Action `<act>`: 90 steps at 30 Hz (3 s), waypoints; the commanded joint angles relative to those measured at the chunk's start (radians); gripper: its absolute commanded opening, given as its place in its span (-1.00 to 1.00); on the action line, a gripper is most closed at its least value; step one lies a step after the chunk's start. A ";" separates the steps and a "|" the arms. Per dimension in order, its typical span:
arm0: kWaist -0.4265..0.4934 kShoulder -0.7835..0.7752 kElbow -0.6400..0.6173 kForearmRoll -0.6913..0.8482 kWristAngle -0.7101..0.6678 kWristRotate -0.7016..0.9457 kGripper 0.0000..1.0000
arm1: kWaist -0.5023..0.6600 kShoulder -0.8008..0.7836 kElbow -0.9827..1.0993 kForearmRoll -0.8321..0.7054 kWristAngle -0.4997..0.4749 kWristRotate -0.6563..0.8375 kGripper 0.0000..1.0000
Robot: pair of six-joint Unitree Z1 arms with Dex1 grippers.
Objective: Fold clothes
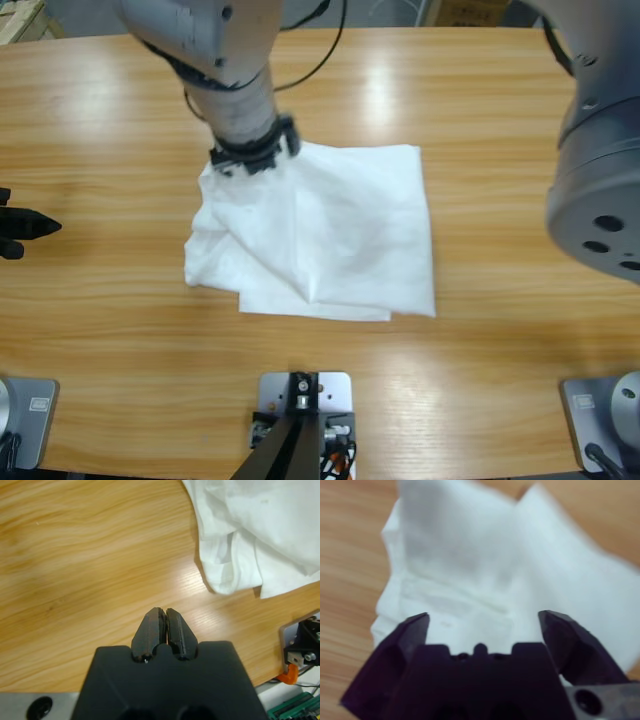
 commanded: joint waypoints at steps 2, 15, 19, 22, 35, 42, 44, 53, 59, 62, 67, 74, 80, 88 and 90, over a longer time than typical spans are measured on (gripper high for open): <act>0.002 -0.031 0.033 -0.012 -0.005 -0.014 -1.00 | -0.024 -0.151 -0.460 0.129 -0.069 -0.024 -1.00; -0.191 0.131 -0.193 0.074 0.045 -0.023 -1.00 | -0.197 -0.819 0.769 -0.253 -0.019 -0.097 -1.00; -0.234 0.214 -0.280 0.075 0.057 -0.078 -1.00 | -0.266 -0.907 1.008 -0.392 0.151 -0.159 -1.00; -0.256 0.294 -0.352 0.073 0.052 -0.146 -1.00 | -0.303 -0.894 1.148 -0.537 0.295 -0.176 -1.00; -0.411 0.753 -0.844 0.115 -0.009 -0.420 -0.77 | -0.517 -0.731 1.372 -0.773 0.492 -0.338 -1.00; -0.454 0.868 -0.925 0.117 -0.042 -0.527 0.98 | -0.561 -0.695 1.403 -0.797 0.524 -0.389 -1.00; -0.457 0.886 -0.926 0.121 -0.040 -0.562 0.98 | -0.561 -0.672 1.406 -0.811 0.533 -0.390 -1.00; -0.464 0.973 -0.920 0.126 -0.007 -0.682 0.80 | -0.561 -0.661 1.407 -0.815 0.543 -0.410 -1.00; -0.474 1.004 -0.906 0.112 -0.003 -0.748 0.80 | -0.565 -0.667 1.427 -0.822 0.543 -0.420 -1.00; -0.474 0.971 -0.855 0.113 0.011 -0.762 0.81 | -0.573 -0.674 1.438 -0.826 0.543 -0.425 -1.00; -0.473 0.847 -0.728 0.120 0.067 -0.768 0.82 | -0.575 -0.683 1.464 -0.842 0.543 -0.426 -1.00; -0.543 0.665 -0.611 0.275 0.143 -0.898 0.83 | -0.575 -0.703 1.521 -0.870 0.541 -0.429 -1.00; -0.559 0.575 -0.513 0.269 0.192 -0.974 0.83 | -0.575 -0.718 1.532 -0.875 0.541 -0.430 -1.00; -0.497 0.760 -0.709 0.164 0.151 -0.917 0.80 | -0.575 -0.720 1.543 -0.880 0.540 -0.434 -1.00; -0.484 0.785 -0.722 0.164 0.151 -0.914 0.78 | -0.575 -0.715 1.547 -0.885 0.540 -0.436 -1.00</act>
